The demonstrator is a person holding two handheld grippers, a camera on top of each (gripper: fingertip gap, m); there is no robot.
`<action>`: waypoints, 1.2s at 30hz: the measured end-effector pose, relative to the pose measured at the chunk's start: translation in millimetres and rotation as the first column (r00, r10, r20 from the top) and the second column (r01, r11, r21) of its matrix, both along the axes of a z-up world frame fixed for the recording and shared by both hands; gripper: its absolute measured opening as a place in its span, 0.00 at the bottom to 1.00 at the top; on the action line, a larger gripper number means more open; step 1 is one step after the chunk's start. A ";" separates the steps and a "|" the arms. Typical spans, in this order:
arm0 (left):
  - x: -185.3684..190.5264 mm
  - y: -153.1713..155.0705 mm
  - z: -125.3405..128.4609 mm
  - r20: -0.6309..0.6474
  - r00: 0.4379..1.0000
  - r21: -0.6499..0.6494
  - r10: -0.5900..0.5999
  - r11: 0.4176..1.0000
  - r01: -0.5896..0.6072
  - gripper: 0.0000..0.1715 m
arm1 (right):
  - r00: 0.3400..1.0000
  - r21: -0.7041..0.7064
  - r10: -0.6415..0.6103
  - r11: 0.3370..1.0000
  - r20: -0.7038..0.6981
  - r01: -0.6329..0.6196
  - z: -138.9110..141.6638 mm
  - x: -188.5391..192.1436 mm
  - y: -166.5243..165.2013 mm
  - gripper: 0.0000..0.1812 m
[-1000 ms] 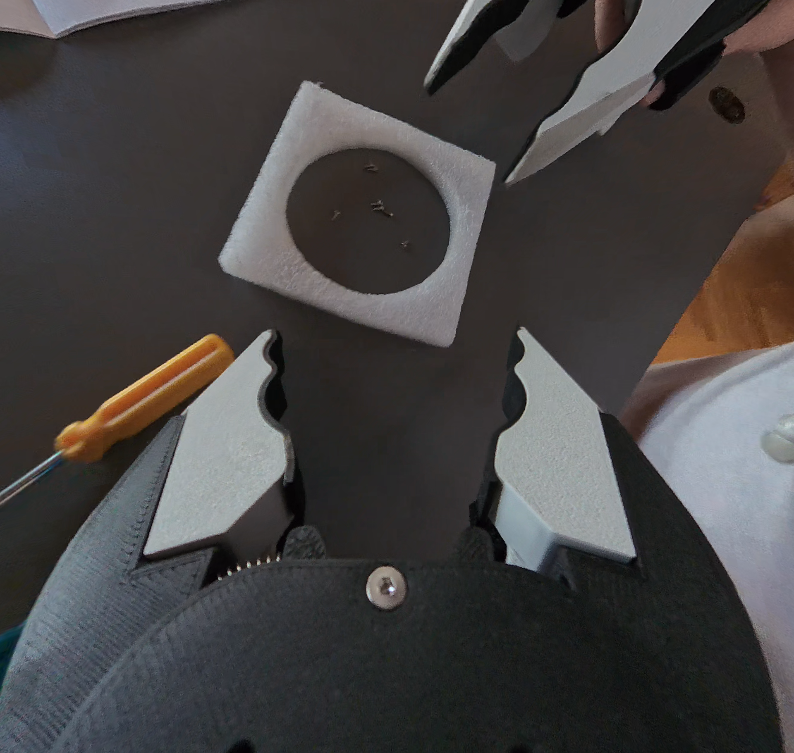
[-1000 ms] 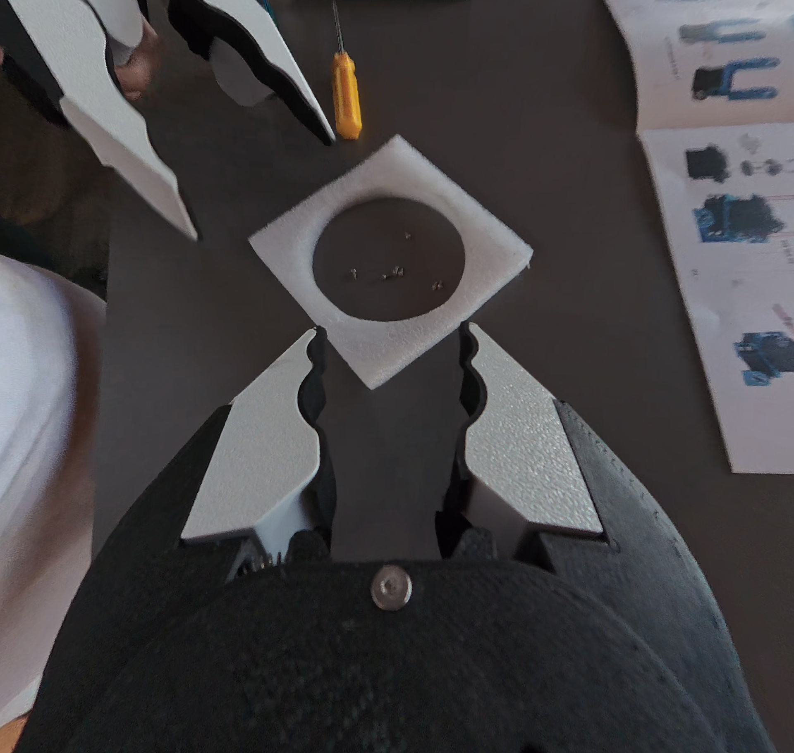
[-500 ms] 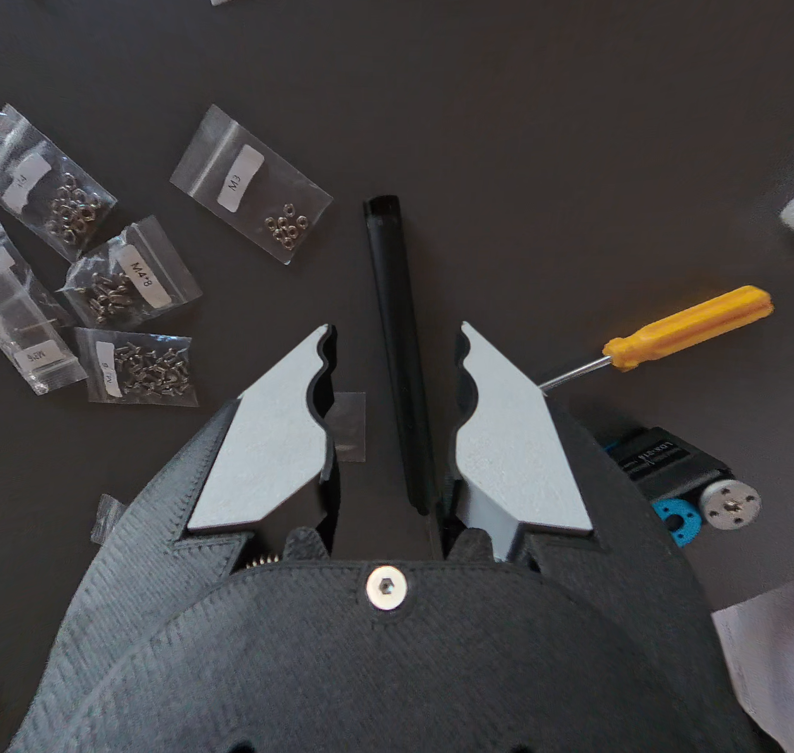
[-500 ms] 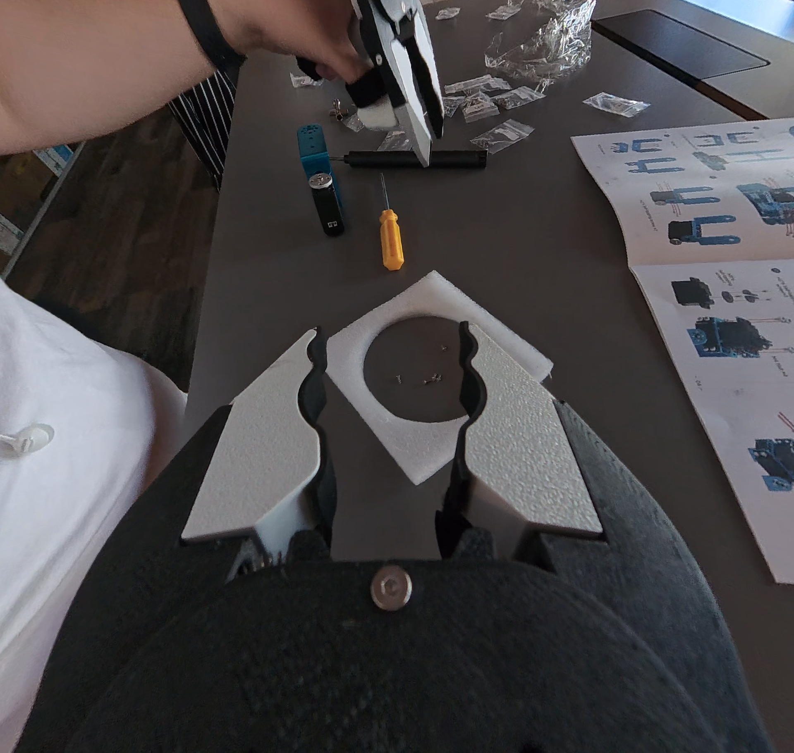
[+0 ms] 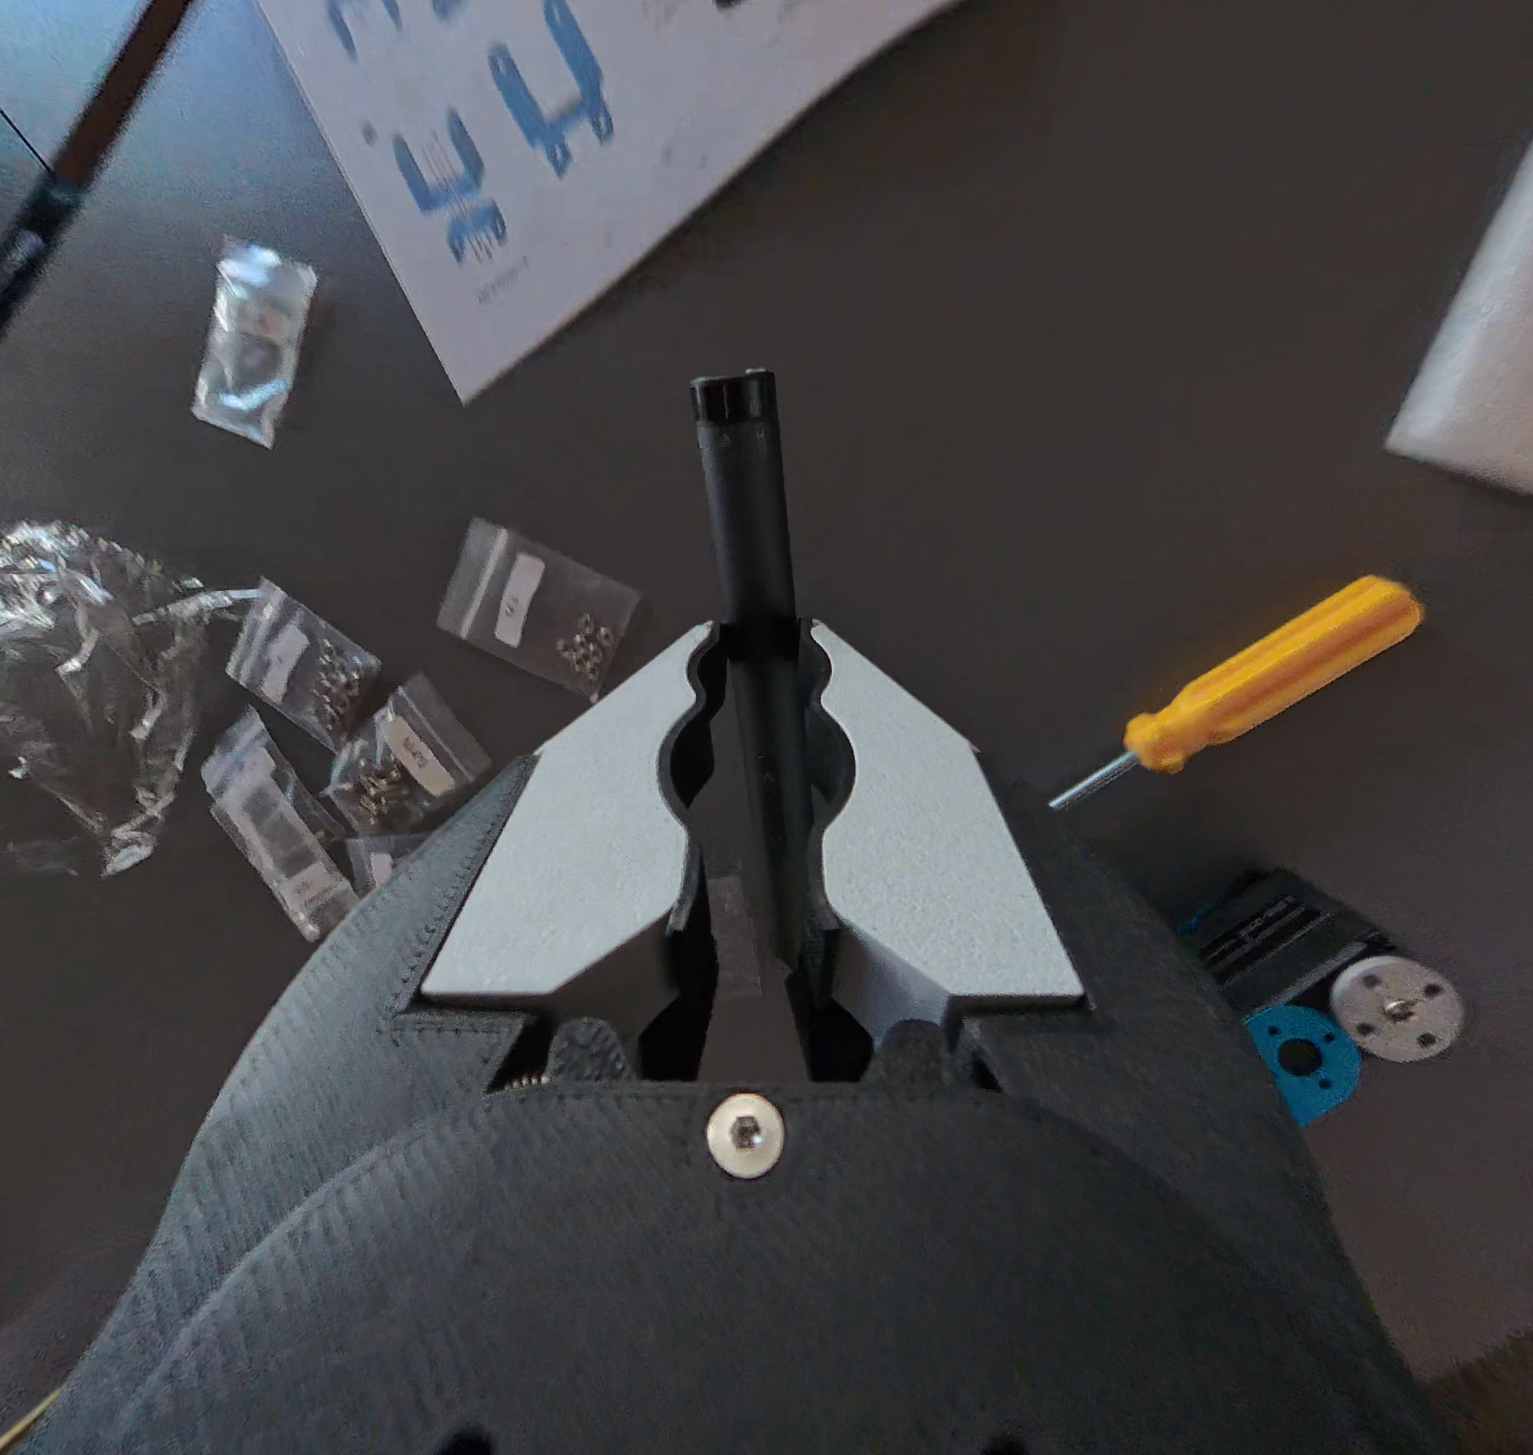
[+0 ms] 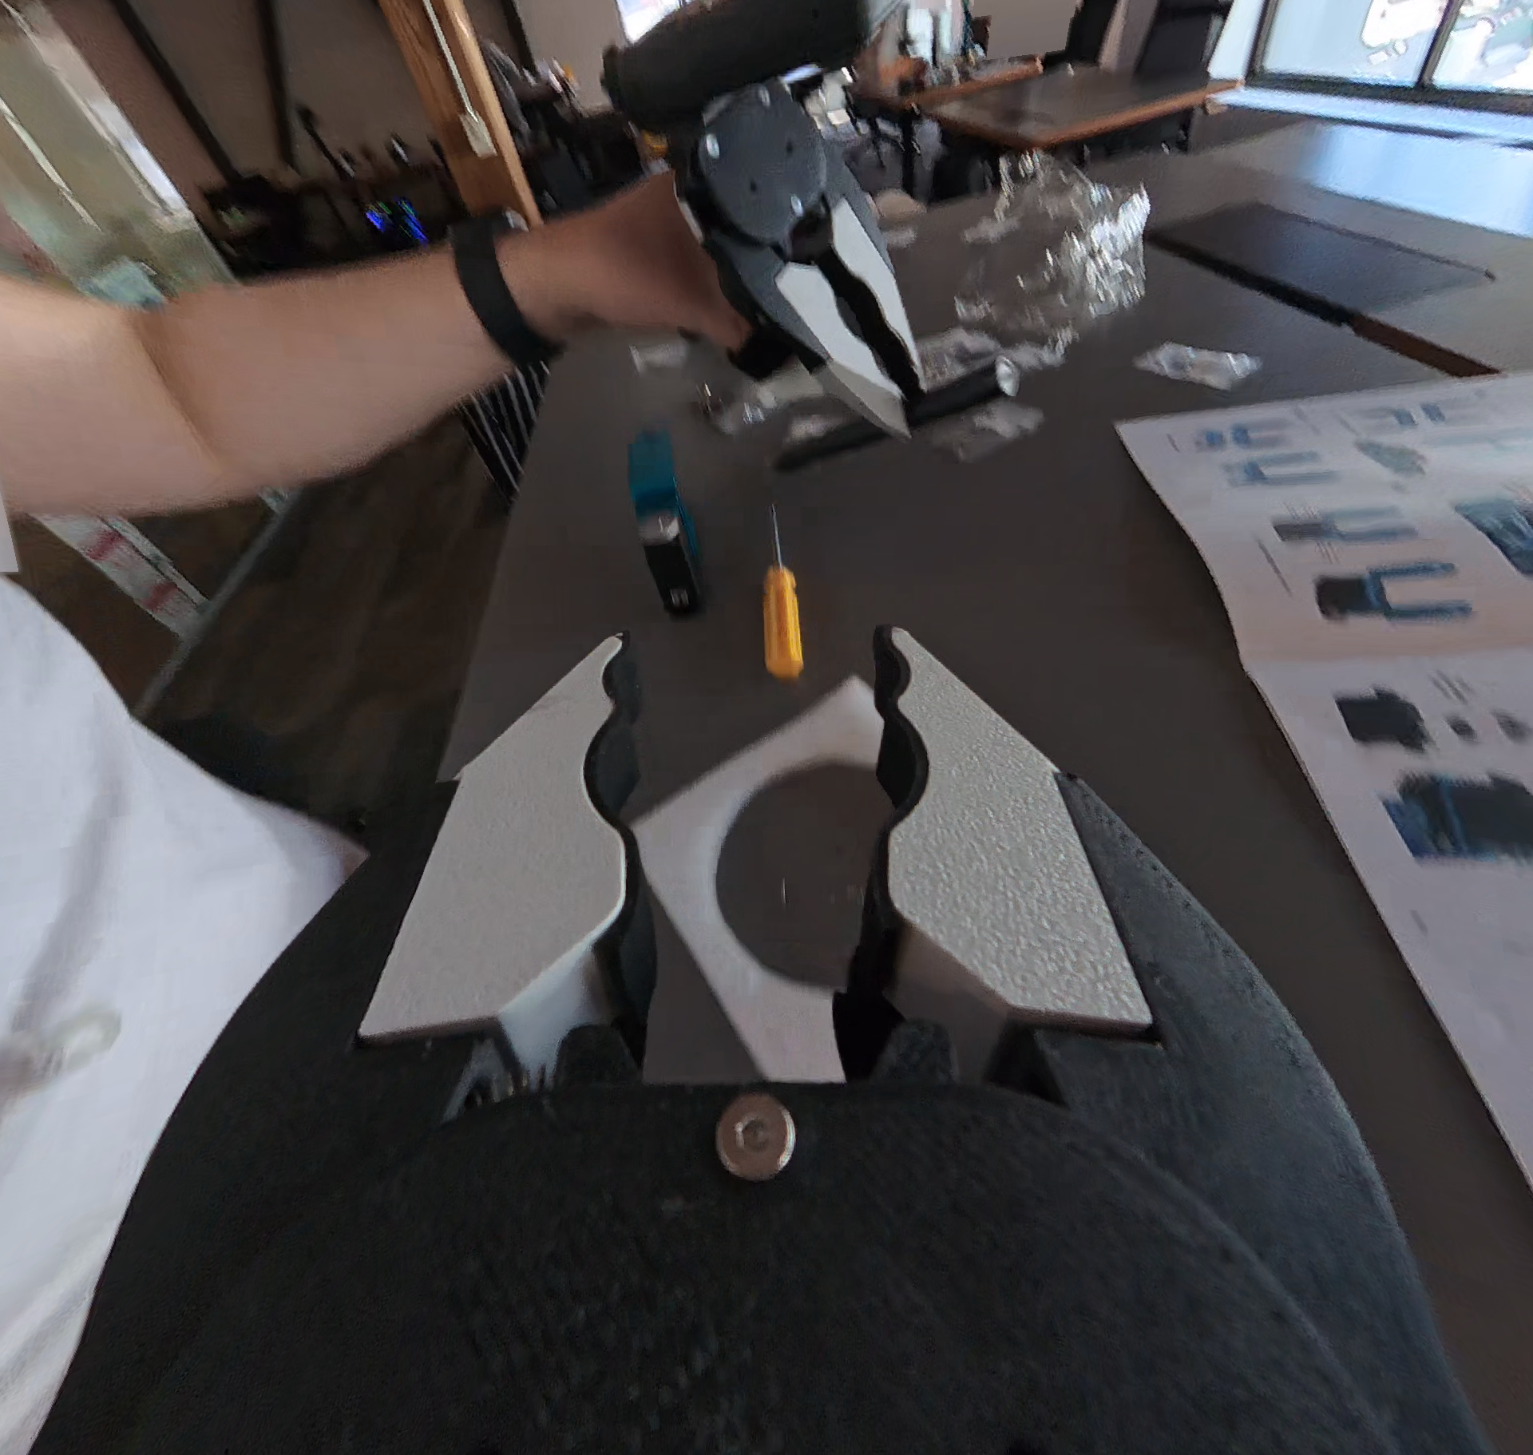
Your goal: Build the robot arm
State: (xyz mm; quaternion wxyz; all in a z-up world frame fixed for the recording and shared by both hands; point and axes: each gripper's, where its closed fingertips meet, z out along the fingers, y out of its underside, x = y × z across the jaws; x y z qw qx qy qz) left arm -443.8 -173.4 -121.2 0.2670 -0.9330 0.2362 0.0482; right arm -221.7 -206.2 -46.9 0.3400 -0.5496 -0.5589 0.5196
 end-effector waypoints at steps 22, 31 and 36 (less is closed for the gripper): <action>141.5 42.9 39.8 0.364 0.885 0.199 -0.290 0.953 0.230 0.26 | 0.963 -0.298 -0.116 0.954 -0.244 0.039 40.7 -99.4 92.2 0.10; 210.1 50.1 44.0 0.430 0.807 0.269 -0.405 0.910 0.314 0.10 | 0.954 -0.142 -0.091 0.988 -0.285 0.051 87.2 -53.8 87.3 0.10; 242.1 29.9 47.4 0.428 0.794 0.244 -0.431 0.901 0.358 0.10 | 0.984 -0.078 -0.025 0.997 -0.179 0.011 65.3 -22.7 70.8 0.16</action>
